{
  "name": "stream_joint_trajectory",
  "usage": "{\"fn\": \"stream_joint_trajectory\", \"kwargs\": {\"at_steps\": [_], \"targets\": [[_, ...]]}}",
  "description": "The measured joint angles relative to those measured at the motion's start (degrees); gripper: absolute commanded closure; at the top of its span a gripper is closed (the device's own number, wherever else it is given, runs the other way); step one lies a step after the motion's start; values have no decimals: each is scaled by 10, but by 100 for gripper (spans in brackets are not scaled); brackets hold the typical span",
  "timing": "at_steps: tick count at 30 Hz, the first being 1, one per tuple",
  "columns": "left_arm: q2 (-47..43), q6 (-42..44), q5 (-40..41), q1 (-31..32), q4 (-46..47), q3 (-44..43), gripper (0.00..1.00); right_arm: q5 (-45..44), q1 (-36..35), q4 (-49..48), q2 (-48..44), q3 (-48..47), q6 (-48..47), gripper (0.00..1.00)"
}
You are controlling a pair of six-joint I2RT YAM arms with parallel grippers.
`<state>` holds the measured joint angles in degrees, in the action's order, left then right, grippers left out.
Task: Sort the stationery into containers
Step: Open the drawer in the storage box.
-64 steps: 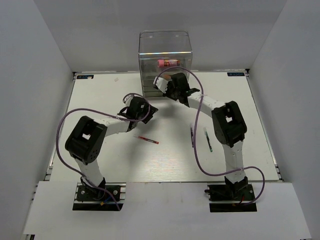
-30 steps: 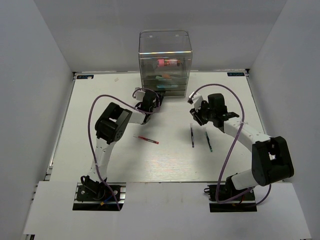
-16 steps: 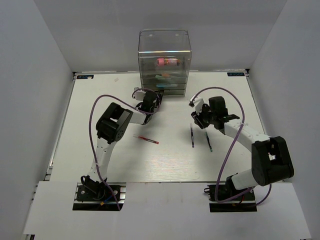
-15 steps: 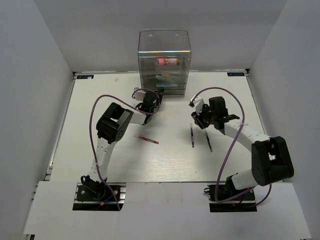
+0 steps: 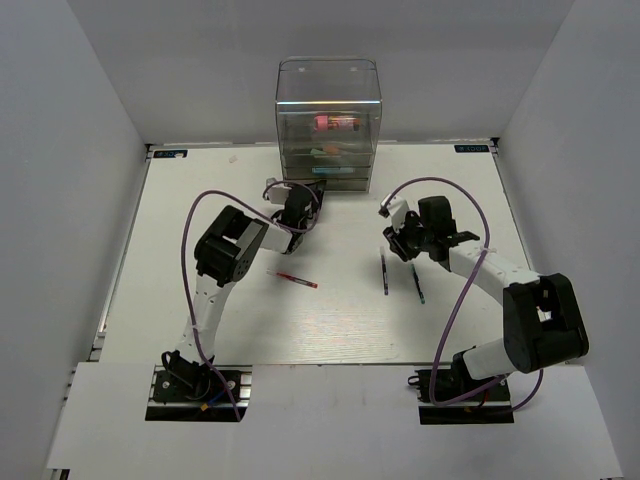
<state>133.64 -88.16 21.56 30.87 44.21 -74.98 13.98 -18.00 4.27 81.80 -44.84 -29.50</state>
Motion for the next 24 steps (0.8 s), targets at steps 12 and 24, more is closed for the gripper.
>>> {"fn": "stream_joint_trajectory", "kwargs": {"at_steps": [12,24], "targets": [[-46,9,-15,12,71,110,100,3,0,3,0,4,26,33],[-108,35,-14,27,0,160,34,-52,0,30,0,4,111,49]]}}
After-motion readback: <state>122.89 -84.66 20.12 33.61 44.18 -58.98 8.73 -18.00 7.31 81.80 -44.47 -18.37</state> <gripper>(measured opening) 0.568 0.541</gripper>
